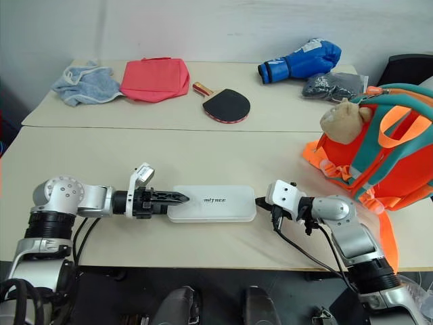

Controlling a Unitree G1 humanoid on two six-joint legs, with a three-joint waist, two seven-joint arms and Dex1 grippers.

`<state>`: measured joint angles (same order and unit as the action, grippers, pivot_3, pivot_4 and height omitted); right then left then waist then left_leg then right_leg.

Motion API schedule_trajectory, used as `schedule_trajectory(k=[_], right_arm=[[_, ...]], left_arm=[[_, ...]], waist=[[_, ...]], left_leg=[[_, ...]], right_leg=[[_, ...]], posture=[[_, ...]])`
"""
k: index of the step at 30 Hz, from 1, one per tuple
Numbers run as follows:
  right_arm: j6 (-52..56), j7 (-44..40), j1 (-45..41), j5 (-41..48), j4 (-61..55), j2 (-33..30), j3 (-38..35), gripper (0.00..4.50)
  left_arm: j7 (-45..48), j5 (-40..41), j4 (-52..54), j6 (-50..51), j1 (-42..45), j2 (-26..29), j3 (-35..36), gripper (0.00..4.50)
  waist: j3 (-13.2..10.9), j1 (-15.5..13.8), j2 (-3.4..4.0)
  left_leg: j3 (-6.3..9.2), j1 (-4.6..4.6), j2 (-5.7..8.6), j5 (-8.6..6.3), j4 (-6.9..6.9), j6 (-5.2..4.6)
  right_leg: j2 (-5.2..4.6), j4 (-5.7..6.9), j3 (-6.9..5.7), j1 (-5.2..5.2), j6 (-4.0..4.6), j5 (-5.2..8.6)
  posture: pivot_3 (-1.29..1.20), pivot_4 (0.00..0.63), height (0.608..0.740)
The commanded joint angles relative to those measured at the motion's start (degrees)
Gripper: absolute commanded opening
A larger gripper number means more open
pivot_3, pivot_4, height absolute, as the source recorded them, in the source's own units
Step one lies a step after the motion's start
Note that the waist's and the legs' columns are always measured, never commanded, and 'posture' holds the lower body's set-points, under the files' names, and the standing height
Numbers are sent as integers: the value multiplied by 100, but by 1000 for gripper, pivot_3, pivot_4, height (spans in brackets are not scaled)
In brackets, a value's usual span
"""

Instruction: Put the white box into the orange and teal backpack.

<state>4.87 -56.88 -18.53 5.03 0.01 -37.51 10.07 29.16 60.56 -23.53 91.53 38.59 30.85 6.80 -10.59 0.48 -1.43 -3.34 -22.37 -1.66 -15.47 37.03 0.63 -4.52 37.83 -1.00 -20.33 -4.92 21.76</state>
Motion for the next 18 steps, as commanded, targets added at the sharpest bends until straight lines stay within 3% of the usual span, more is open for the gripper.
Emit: schedule_trajectory(k=[1,3,10,14,18], right_arm=[[-222,-110,-76,48,-105,76,69,0],[-259,-120,-84,61,-100,123,81,0],[-191,-74,351,192,-418,20,-236,0],[139,238,1219,783,-1172,73,-980,0],[446,728,2356,1425,-2085,230,-1974,518]], left_arm=[[-463,407,-144,97,24,-307,-126,3833],[-640,650,-133,97,24,-391,-144,3455],[-901,1569,86,97,-32,-167,-233,1393],[-640,1352,1169,-390,-475,-207,346,1311],[1098,504,2621,-2099,-1209,277,191,1311]], waist=[[0,-35,0],[0,-29,0],[0,-23,-1],[-1,-25,0],[-1,-20,1]], left_leg=[[0,-2,0,-2,5,-1],[0,-2,1,-5,6,-1],[0,-2,-3,-4,5,4],[-1,-6,-5,-7,1,9],[-2,-25,-10,-6,-4,20]], right_leg=[[0,0,0,0,-1,0],[0,-1,0,2,-1,-1],[3,-3,-1,0,-2,-1],[6,-7,0,-2,-2,-1],[13,-18,0,-16,-2,0]], posture=[[0,150,740],[0,150,740],[0,150,740],[0,150,740],[0,150,740]])
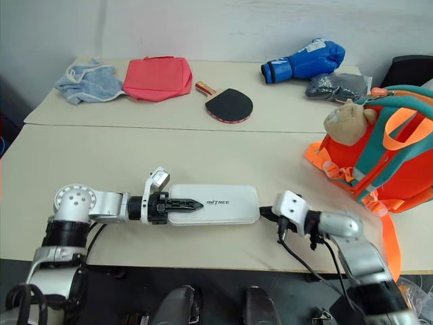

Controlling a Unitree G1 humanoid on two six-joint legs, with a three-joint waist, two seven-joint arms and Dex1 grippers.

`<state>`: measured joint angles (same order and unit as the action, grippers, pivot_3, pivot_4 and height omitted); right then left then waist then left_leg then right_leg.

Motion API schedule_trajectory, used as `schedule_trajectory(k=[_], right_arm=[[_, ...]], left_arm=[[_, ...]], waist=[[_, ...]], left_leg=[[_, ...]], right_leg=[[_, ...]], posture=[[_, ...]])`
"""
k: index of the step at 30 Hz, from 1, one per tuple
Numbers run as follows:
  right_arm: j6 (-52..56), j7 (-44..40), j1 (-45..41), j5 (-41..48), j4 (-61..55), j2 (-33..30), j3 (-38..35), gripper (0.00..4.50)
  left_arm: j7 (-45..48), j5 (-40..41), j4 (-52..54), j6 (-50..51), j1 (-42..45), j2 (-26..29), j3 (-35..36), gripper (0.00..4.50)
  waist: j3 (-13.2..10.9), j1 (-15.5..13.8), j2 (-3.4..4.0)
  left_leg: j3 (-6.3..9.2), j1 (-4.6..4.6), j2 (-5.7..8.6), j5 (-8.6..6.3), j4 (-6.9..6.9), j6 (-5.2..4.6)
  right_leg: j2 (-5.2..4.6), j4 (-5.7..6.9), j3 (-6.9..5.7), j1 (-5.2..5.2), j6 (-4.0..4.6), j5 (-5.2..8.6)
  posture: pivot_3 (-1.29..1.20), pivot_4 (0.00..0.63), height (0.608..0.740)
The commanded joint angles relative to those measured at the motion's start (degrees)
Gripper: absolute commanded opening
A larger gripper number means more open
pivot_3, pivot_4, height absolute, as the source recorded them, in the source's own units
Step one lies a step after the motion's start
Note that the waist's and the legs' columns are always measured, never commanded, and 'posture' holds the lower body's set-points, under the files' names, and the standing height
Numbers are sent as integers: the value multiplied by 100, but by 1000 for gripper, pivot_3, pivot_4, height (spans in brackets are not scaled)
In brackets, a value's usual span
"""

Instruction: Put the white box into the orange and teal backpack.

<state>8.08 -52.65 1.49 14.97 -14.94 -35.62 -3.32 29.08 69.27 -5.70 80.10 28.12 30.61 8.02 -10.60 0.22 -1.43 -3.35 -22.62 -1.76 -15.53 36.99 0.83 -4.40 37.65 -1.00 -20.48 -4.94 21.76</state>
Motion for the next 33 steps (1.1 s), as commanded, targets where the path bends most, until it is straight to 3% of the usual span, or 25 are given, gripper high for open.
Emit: schedule_trajectory(k=[1,7,12,18,22,25,28,33], right_arm=[[223,488,669,572,-819,125,-930,850],[-58,1264,2451,776,-1437,822,-2381,2863],[-281,1631,2973,1293,-1424,1314,-3286,4494],[-188,1770,1989,1608,-875,791,-3697,4494],[286,1253,772,1833,-142,-97,-3190,4494],[429,1116,-256,1774,644,-408,-2779,4494],[438,960,-1087,1721,1223,-407,-2378,3897],[491,851,-1898,1720,1535,-142,-1794,2190]], left_arm=[[1404,-551,936,-1303,-252,387,72,1311],[3396,-2458,1142,-4349,-669,759,-426,1311],[3286,-2898,1082,-5499,-657,282,-170,1311],[3450,-3093,920,-5882,-712,219,-169,1311],[3752,-3038,843,-5794,-641,294,-267,1311],[3764,-3043,888,-5696,-638,290,-291,1311],[3614,-3028,965,-5632,-685,247,-218,1311],[3075,-2685,1092,-5198,-755,221,236,1311]], waist=[[-1,5,2],[1,-32,9],[1,7,10],[0,173,11],[-2,154,13],[-2,148,13],[-3,117,14],[-4,145,16]], left_leg=[[-3,1,-3,0,-1,5],[-10,37,2,-3,-42,10],[-21,40,9,-2,-85,-8],[-29,53,5,-3,-88,-18],[-28,52,4,0,-86,-24],[-31,47,6,0,-79,-36],[-21,40,2,6,-82,-32],[-23,23,3,13,-73,-29]], right_leg=[[7,-5,1,2,0,0],[6,-32,5,34,4,1],[-6,-64,13,34,1,-1],[-1,-49,25,32,-3,-3],[1,-29,26,20,-4,-3],[0,-23,28,15,-4,-3],[3,-21,19,8,-3,-3],[-2,-20,20,-4,-4,-3]], posture=[[0,150,740],[0,150,740],[0,150,740],[0,150,740],[0,150,740],[0,150,740],[0,150,740],[0,150,740]])
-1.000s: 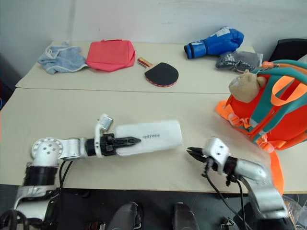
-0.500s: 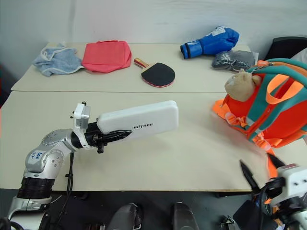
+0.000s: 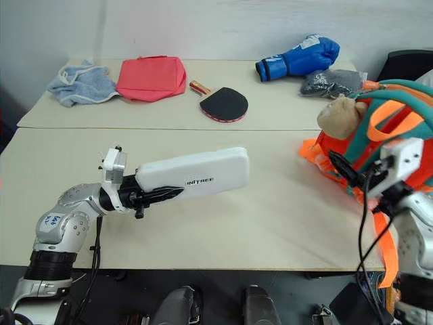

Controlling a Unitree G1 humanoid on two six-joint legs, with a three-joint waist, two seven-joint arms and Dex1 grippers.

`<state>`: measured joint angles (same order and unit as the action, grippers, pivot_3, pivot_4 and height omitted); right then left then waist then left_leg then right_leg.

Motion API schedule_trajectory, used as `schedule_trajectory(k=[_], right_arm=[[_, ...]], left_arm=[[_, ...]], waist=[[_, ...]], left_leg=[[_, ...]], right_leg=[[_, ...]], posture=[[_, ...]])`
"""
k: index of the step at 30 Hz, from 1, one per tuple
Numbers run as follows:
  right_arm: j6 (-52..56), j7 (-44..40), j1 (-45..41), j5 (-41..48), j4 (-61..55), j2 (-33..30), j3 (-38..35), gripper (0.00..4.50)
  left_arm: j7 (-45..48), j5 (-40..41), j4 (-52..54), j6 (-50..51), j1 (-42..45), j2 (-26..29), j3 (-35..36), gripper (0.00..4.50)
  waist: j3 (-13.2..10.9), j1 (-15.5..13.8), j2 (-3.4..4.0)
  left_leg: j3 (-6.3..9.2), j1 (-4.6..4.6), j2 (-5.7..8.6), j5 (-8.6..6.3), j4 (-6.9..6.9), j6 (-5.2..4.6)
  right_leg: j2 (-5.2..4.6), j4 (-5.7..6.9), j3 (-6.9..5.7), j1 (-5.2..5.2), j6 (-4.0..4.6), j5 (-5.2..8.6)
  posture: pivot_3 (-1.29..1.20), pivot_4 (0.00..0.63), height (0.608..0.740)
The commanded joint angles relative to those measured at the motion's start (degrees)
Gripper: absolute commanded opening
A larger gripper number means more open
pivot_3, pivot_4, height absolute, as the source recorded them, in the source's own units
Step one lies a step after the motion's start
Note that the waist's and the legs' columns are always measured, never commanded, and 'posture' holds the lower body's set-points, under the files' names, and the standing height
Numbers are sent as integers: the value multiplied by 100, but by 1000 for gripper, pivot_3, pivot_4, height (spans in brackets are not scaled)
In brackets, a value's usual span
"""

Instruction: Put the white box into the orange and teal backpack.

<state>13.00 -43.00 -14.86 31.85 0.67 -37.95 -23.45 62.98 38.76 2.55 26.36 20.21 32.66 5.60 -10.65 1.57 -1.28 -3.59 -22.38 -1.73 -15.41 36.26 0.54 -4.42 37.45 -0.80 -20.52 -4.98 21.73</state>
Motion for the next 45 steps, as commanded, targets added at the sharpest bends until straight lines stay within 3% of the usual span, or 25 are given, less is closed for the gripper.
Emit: schedule_trajectory(k=[1,7,13,17,23,29,36,45], right_arm=[[-7,-172,-384,10,-39,161,389,1874],[587,-393,-1271,404,-960,952,1642,11],[1216,-584,-1766,810,-1707,1598,2468,11],[2027,-664,-1774,1503,-2384,1528,2667,11],[3300,-1054,-1087,2664,-3072,122,2069,11],[3275,-1120,-879,2615,-2761,-449,1625,11],[3062,-1076,-987,2220,-2608,-221,1930,11],[3037,-1062,-1143,2087,-2500,-34,2037,11]], left_arm=[[-473,459,199,282,71,16,645,1311],[-1289,783,-507,601,339,-25,1554,1311],[-1684,759,-901,552,420,-47,1946,1311],[-1772,816,-777,568,214,-6,2133,1311],[-1809,1420,-90,991,-272,205,2687,1311],[-2085,2078,945,1185,-682,219,3170,1311],[-2099,2566,1881,1399,-535,452,2750,1311],[-868,1621,1560,1010,-746,1186,1907,1311]], waist=[[0,30,0],[-1,110,0],[-2,142,0],[-1,119,-1],[-3,18,-11],[-4,11,-13],[-4,0,-12],[-4,7,-12]], left_leg=[[-1,0,0,-1,1,-1],[2,7,-8,-1,-2,-4],[10,-13,-12,17,-12,30],[13,-66,-1,4,19,7],[19,-103,0,-10,50,-7],[25,-93,-2,-30,70,-39],[37,-84,-1,-24,67,-24],[31,-84,-3,-19,69,-16]], right_leg=[[0,1,1,-1,0,0],[5,24,0,-10,0,0],[7,36,-14,-27,0,0],[-12,35,-22,-60,-3,-2],[-19,33,-25,-81,-8,-5],[-19,24,-25,-67,-8,-5],[-14,22,-31,-54,-7,-5],[-9,21,-27,-55,-7,-5]], posture=[[0,150,740],[0,150,740],[0,150,740],[0,150,740],[0,150,740],[0,150,740],[0,150,740],[0,150,740]])
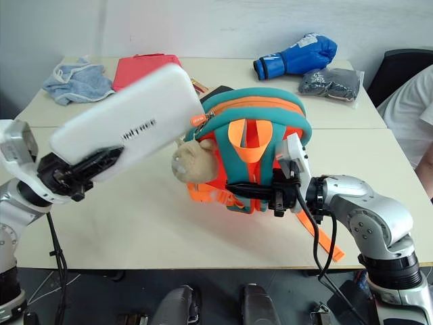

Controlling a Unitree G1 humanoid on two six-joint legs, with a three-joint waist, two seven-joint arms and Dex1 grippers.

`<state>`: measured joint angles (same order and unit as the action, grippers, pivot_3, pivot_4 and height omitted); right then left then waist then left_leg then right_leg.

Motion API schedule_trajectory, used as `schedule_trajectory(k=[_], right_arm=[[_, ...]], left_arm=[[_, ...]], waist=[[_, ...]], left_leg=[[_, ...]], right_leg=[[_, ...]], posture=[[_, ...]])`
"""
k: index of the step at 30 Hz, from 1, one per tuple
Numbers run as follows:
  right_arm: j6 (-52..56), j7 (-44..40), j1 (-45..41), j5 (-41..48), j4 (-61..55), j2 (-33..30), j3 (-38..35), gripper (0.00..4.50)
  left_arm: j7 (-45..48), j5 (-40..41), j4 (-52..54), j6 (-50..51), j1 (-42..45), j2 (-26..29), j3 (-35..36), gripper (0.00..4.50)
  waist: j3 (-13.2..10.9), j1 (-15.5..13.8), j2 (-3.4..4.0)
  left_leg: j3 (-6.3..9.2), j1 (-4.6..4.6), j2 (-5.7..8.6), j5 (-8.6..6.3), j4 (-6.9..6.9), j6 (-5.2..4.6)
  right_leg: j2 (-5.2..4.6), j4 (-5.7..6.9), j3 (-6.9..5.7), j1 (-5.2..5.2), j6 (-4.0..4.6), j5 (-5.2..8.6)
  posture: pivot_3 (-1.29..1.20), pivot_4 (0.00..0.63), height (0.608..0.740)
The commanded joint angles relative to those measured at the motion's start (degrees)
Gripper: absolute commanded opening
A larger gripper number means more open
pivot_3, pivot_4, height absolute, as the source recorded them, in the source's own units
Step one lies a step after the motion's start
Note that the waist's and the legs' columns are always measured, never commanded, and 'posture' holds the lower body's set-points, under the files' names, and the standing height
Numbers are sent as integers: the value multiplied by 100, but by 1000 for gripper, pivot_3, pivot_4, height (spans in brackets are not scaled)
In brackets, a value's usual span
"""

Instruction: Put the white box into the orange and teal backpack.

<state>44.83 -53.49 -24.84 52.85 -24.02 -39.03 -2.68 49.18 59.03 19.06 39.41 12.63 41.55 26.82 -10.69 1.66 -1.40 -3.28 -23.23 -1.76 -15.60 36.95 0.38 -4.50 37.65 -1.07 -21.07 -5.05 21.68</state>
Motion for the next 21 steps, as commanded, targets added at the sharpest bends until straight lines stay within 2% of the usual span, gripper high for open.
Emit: schedule_trajectory(k=[1,2,5,7,12,16,17,18,21], right_arm=[[-153,-10,-156,-33,-15,102,-29,11],[-164,-17,-164,-60,2,128,-17,11],[-201,-69,-145,-150,34,183,7,11],[-233,-115,-121,-206,66,220,20,11],[-271,-205,-61,-280,85,243,69,11],[-237,-240,-44,-284,68,233,98,11],[-214,-247,-43,-268,68,229,106,11],[-201,-259,-46,-266,66,225,122,11],[-220,-281,-75,-307,59,232,173,11]], left_arm=[[707,-661,-205,-404,0,463,-366,1311],[930,-1088,-388,-777,22,586,-571,1311],[937,-1708,-1023,-1271,588,618,-998,1311],[1079,-1901,-1272,-1258,1116,652,-1383,1311],[1280,-3124,-1801,-1478,2587,696,-2640,1311],[1172,-3128,-2053,-804,3676,264,-3004,1311],[1487,-3243,-2103,-647,3960,169,-3391,1311],[1803,-3336,-2172,-681,4204,-1,-3709,1311],[1688,-3659,-2762,-753,4765,-771,-4117,1311]], waist=[[0,-2,0],[0,-3,1],[-1,-19,3],[-1,-43,2],[-1,-65,2],[-2,-75,2],[-2,-66,2],[-2,-70,1],[-2,-108,2]], left_leg=[[0,0,0,-2,0,-3],[0,0,0,-3,0,-5],[-3,2,2,-8,-2,-13],[4,0,3,-8,1,-16],[-1,-7,9,-11,5,-20],[-8,-12,7,-5,8,-13],[-8,-13,7,-5,10,-12],[-10,-14,6,-3,12,-9],[-17,-20,8,4,17,0]], right_leg=[[-1,0,1,0,0,0],[-1,0,0,0,0,0],[-2,-2,1,1,2,1],[-3,-2,-6,3,2,1],[-4,-1,-3,2,1,0],[2,7,-1,-5,-1,0],[2,10,0,-6,-1,0],[3,12,3,-8,-2,-1],[6,17,5,-18,-2,-1]], posture=[[0,150,740],[0,150,740],[0,150,740],[0,150,740],[0,150,740],[0,150,740],[0,150,740],[0,150,740],[0,150,740]])
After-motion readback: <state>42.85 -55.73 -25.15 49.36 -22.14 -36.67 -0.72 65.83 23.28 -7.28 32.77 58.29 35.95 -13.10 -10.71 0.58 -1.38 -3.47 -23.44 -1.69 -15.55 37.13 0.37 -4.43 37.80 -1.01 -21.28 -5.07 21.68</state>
